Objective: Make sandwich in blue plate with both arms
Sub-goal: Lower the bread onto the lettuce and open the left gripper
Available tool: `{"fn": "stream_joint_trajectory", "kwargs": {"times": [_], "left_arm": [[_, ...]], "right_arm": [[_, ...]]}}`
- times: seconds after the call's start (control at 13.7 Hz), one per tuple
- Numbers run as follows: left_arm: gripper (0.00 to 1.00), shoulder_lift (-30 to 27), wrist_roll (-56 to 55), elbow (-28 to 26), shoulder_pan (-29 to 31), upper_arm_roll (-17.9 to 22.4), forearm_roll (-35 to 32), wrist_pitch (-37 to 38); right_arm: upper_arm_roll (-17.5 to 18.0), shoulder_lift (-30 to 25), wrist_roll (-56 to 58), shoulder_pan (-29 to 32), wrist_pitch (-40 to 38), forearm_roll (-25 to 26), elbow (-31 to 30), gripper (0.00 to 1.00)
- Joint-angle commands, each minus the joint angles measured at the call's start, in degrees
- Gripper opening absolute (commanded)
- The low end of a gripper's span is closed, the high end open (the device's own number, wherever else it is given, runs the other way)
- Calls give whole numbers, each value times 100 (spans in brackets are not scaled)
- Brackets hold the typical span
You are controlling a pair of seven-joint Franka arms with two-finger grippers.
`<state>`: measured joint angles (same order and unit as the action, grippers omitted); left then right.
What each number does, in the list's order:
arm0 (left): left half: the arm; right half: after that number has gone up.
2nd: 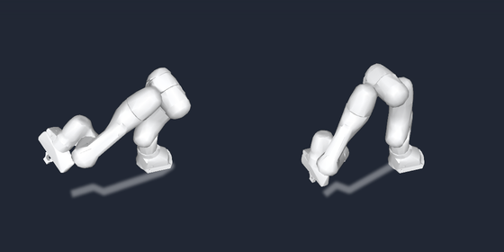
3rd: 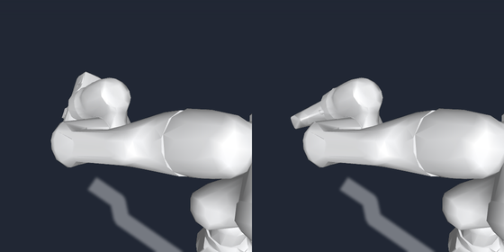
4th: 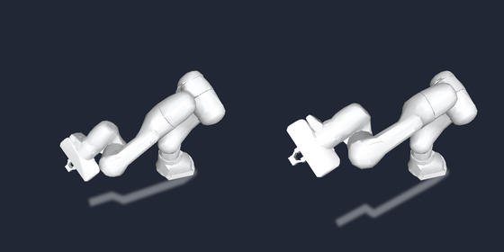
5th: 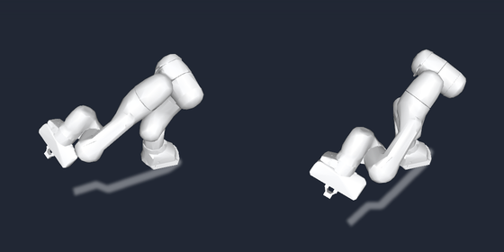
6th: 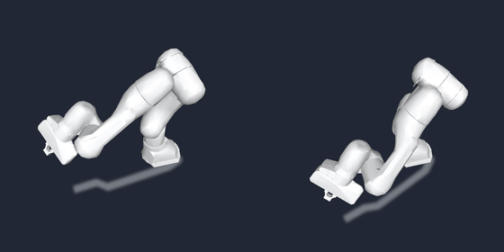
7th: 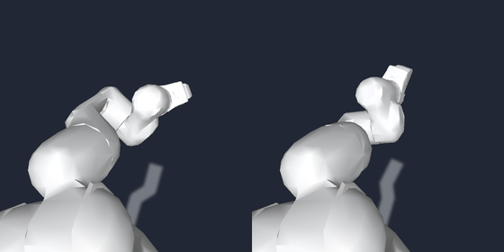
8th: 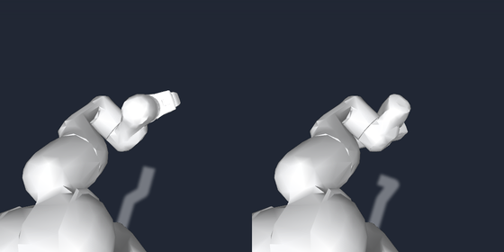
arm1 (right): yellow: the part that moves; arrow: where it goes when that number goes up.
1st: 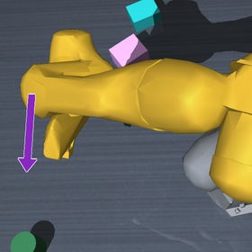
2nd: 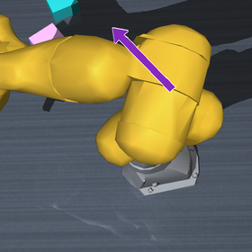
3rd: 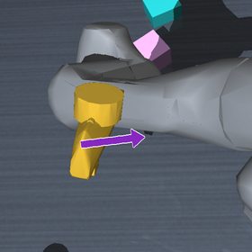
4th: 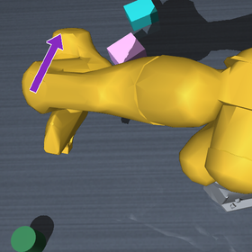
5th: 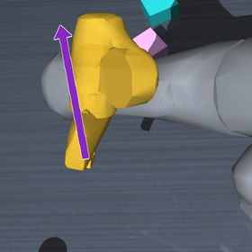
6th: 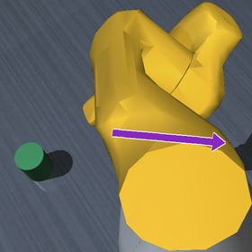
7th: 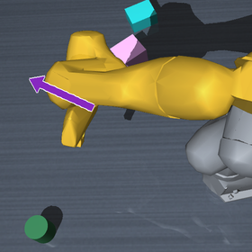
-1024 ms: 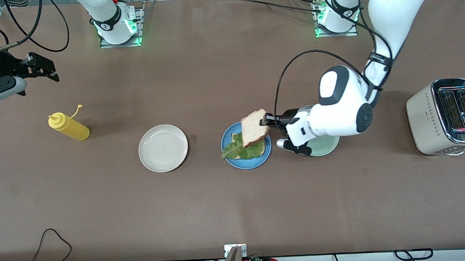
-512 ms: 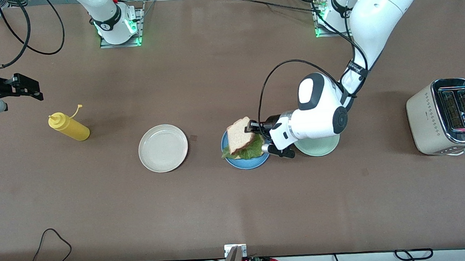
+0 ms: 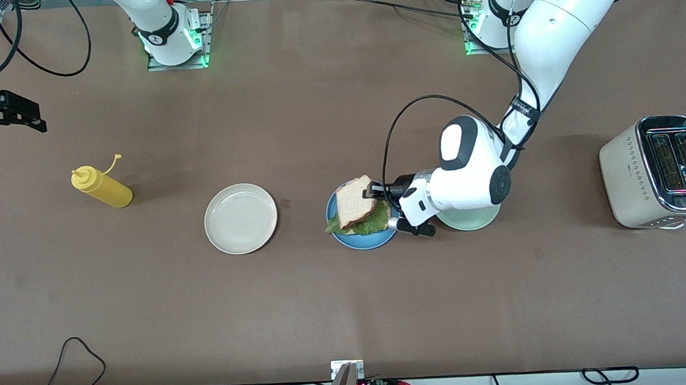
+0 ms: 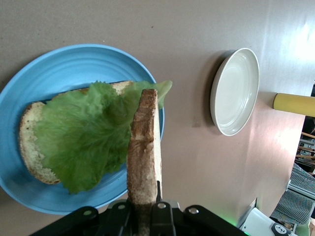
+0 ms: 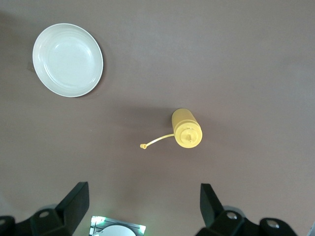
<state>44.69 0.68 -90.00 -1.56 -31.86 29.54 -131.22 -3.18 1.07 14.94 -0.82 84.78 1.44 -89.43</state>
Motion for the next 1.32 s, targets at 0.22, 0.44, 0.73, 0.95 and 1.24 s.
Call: {"fn": "stream_joint_trajectory", "kwargs": {"times": [0.22, 0.44, 0.73, 0.95, 1.24], "left_arm": [[9, 136, 335, 150, 33, 48, 69, 26], [22, 206, 362, 150, 60, 188, 69, 26], [41, 452, 371, 150, 60, 232, 51, 0], [65, 496, 371, 150, 60, 276, 95, -53], [100, 356, 353, 158, 305, 276, 43, -53]], "right_arm": [[-15, 16, -114, 310, 161, 14, -21, 100], [-60, 16, -70, 433, 346, 14, -21, 100], [-42, 121, 27, 443, 426, 40, -13, 100], [-24, 191, 36, 443, 479, 5, -21, 100], [-33, 253, 238, 416, 487, -4, -13, 100]]}}
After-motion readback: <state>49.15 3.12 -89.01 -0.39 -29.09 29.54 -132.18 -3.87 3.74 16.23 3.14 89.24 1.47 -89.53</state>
